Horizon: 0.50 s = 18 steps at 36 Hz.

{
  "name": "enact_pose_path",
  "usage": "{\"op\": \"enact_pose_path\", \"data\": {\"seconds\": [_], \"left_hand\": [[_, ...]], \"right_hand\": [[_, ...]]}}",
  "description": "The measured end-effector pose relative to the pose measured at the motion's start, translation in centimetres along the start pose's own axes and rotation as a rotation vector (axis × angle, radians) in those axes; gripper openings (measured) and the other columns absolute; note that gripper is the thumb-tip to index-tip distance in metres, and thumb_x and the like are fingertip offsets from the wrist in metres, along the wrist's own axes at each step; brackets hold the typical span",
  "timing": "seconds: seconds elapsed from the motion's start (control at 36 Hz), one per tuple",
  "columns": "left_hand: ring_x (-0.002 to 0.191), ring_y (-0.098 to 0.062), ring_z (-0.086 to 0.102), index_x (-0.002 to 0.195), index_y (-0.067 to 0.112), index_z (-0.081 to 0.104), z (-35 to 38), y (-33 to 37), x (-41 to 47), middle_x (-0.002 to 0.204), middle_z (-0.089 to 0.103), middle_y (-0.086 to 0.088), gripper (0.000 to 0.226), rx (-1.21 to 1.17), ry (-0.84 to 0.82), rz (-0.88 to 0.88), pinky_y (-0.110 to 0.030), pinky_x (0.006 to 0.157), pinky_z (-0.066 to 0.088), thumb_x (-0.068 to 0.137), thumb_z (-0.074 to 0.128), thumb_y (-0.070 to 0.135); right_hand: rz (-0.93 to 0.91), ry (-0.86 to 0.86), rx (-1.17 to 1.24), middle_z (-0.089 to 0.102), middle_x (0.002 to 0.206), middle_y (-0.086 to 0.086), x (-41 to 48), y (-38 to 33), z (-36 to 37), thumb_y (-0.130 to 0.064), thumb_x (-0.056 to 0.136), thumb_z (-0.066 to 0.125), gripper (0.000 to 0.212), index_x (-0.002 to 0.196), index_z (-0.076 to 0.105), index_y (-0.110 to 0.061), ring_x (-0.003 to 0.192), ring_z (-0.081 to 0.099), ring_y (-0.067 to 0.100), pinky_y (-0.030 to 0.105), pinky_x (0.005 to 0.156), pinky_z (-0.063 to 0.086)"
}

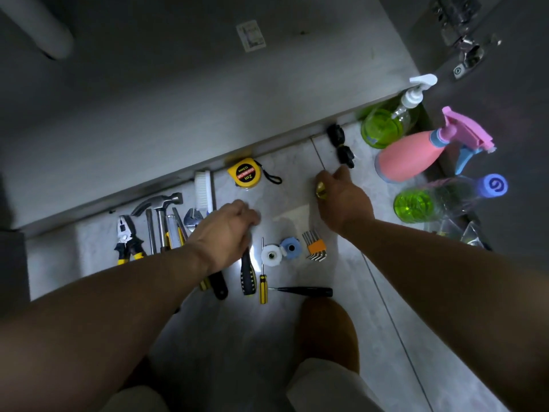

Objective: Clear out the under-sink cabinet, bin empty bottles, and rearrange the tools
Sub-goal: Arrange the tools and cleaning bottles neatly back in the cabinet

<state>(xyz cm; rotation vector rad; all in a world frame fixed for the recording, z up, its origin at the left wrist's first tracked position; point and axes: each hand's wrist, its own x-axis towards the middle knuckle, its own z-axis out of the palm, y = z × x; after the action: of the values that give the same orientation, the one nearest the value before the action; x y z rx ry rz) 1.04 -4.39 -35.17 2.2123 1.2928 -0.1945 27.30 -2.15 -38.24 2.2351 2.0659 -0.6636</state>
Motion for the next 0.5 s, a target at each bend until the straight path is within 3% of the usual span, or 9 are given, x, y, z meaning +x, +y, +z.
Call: {"op": "enact_pose_path", "data": {"seconds": [0.11,0.19,0.33,0.42,0.5], "left_hand": [[0.096,-0.028,0.057,0.132,0.017,0.055,0.1,0.0,-1.3,0.113,0.052,-0.007,0.037,0.037,0.139,-0.088,-0.039,0.08,0.052,0.095,0.058,0.019],[0.1,-0.026,0.055,0.129,0.018,0.046,-0.2,-0.3,-1.9,0.115,0.048,-0.008,0.041,0.03,0.195,-0.283,-0.043,0.087,0.054,0.092,0.064,0.019],[0.093,-0.03,0.059,0.128,0.023,0.033,-0.4,-0.7,-2.3,0.113,0.048,-0.012,0.052,-0.079,0.14,-0.514,-0.049,0.079,0.058,0.09,0.067,0.011],[0.077,-0.03,0.06,0.134,0.027,0.027,-0.1,-0.3,-2.0,0.101,0.055,-0.014,0.057,-0.144,0.122,-0.547,-0.045,0.066,0.056,0.093,0.054,-0.001],[0.077,-0.033,0.06,0.143,0.028,0.024,0.3,-0.1,-1.5,0.097,0.057,-0.016,0.07,-0.202,0.137,-0.594,-0.042,0.064,0.053,0.088,0.047,-0.01]], "right_hand": [[0.214,0.089,0.035,0.039,0.12,0.015,-1.0,1.6,-0.4,-0.015,0.085,0.061,0.031,0.115,0.051,-0.02,0.081,0.062,0.044,0.044,0.067,0.047],[0.265,0.13,0.02,0.039,0.125,0.015,-1.3,3.1,-0.8,-0.011,0.087,0.06,0.033,0.119,0.054,-0.017,0.084,0.062,0.046,0.041,0.066,0.042],[0.24,0.17,0.025,0.032,0.138,0.012,-2.3,3.0,-1.2,-0.013,0.084,0.062,0.058,0.138,0.044,-0.025,0.084,0.061,0.042,0.04,0.064,0.045],[0.182,0.199,0.142,0.035,0.13,0.015,-3.2,1.5,-0.9,-0.011,0.084,0.06,0.053,0.134,0.045,-0.016,0.082,0.059,0.043,0.041,0.061,0.045],[0.091,0.142,0.228,0.038,0.128,0.014,-4.3,-0.3,-0.4,-0.011,0.086,0.06,0.046,0.13,0.047,-0.014,0.08,0.059,0.043,0.044,0.063,0.049]]}}
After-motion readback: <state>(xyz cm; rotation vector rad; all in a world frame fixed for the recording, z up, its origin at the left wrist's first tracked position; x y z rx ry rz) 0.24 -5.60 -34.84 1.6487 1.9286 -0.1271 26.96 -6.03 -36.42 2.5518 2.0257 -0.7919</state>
